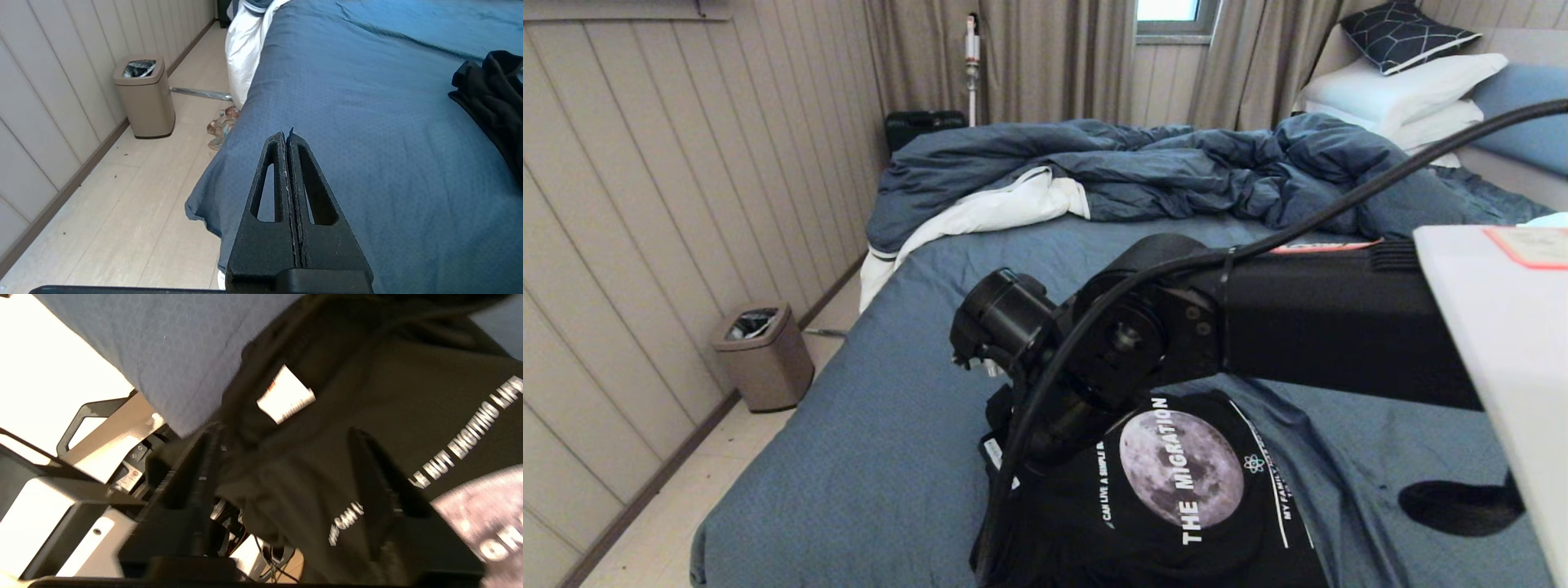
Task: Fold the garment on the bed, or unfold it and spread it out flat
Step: Unford the black T-shirt
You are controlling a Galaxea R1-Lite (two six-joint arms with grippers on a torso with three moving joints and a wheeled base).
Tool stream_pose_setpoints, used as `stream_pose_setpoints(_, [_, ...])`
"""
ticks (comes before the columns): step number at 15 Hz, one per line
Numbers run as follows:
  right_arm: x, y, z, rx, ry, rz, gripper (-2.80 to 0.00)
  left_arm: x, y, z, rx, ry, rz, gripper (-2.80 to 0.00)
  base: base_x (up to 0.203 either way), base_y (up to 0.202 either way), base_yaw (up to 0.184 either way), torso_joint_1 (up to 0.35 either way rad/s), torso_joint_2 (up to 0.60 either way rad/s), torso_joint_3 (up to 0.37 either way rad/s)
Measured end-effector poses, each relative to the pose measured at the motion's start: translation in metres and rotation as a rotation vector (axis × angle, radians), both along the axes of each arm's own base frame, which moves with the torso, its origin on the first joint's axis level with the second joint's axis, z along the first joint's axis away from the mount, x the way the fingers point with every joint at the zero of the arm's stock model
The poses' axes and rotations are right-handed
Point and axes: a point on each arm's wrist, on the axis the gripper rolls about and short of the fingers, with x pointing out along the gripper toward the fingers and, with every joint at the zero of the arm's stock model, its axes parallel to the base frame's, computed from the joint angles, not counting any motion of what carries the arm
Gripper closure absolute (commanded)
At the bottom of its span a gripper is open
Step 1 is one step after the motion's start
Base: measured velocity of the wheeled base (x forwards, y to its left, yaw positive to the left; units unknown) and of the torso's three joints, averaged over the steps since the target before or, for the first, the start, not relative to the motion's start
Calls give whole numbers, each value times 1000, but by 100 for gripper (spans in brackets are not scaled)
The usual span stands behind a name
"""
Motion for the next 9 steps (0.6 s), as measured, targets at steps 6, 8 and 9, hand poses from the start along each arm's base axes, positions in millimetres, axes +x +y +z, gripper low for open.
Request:
stream_pose_setpoints(6, [15, 15, -30, -12, -5, -10, -280, 0, 0, 0, 0, 0, -1, 0, 0, 0, 0, 0, 0, 0])
stream_pose_setpoints(8, [19, 16, -37, -21, -5, -19, 0, 0, 0, 0, 0, 0, -1, 0, 0, 0, 0, 0, 0, 0])
stream_pose_setpoints(9, [20, 17, -38, -30, -12, -24, 0, 0, 0, 0, 0, 0, -1, 0, 0, 0, 0, 0, 0, 0])
